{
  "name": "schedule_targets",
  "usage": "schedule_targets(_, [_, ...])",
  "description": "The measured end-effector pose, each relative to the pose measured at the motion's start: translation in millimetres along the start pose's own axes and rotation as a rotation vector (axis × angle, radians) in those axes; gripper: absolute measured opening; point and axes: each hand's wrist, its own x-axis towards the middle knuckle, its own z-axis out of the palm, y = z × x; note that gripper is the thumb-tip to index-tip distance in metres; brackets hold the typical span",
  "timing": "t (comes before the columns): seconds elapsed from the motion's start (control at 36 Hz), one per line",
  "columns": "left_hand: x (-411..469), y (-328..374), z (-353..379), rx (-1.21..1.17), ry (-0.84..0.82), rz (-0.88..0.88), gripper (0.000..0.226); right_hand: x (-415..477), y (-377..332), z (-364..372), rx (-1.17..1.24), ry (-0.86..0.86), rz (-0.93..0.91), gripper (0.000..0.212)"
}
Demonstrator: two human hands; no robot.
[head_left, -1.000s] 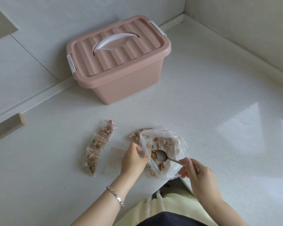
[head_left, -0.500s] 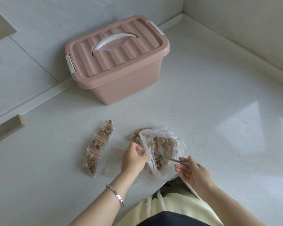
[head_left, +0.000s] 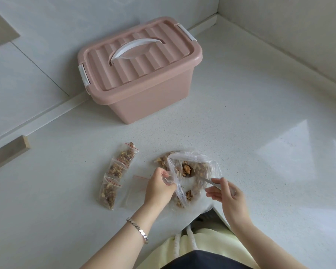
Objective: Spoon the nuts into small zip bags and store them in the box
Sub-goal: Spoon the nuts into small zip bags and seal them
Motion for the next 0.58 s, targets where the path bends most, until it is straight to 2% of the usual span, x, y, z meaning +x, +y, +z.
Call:
schedule_targets(0.11, [1.6,0.4,0.1,-0.016,-0.013,-0.001,0.022,4.0,-1.4,6.2,-0.027,-0.059,-0.018,0.029])
schedule_targets(0.36, [1.3,-1.5,-5.0,-0.039,0.029,0.053,0.025,13.3,1.2,-16.8,0.256,-0.148,0.325,0.035])
schedule_targets(0.58, [-13.5,-19.4,-3.0,-0.073,0.110,0.238,0.041,3.5,2.5,-42.7,0.316,-0.111,0.310,0.037])
